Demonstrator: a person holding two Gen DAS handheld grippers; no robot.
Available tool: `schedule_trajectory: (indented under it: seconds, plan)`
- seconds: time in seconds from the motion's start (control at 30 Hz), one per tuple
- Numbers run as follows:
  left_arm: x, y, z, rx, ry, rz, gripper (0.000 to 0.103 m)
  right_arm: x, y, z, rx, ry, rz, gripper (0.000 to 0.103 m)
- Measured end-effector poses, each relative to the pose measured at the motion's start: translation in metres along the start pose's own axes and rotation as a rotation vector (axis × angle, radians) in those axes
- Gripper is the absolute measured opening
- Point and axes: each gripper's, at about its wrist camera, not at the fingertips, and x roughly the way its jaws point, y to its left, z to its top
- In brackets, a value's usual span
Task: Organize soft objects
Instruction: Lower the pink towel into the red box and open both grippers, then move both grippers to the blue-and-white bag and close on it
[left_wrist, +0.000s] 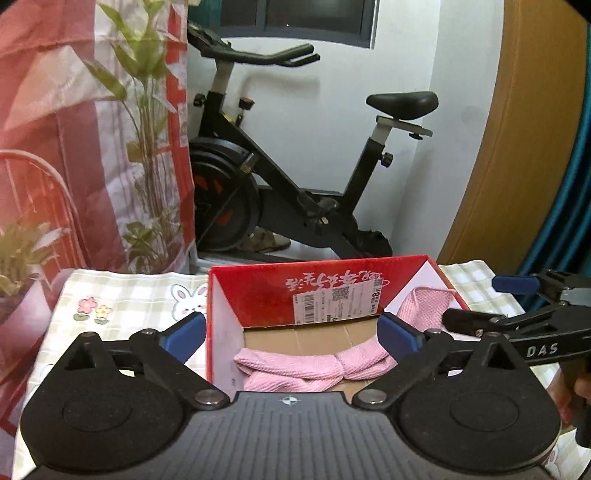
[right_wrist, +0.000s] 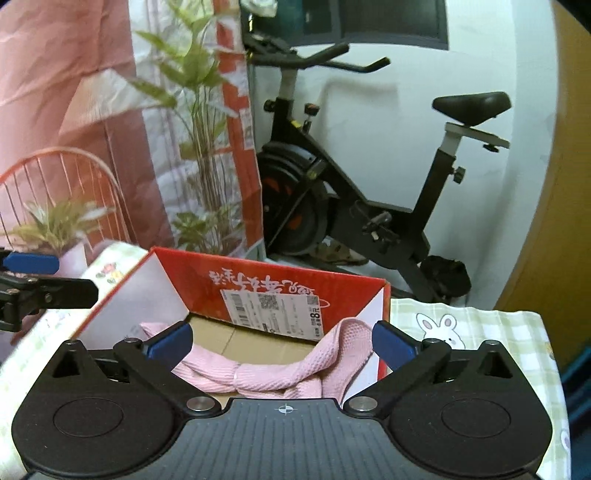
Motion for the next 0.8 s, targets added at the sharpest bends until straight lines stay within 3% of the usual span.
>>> schedule_trajectory:
  seconds: [0.47,0.8]
  plan:
    - [-0.082,-0.004,-0.040,0.025,-0.079,0.065,0.101,-0.081,-0.001,-0.044,0.108,-0.137,0.017,0.103]
    - [-0.116,-0.011,-0.088,0.026,-0.083,0.045,0.101,-0.130,0.016,-0.101,0.096,-0.190,0.028,0.103]
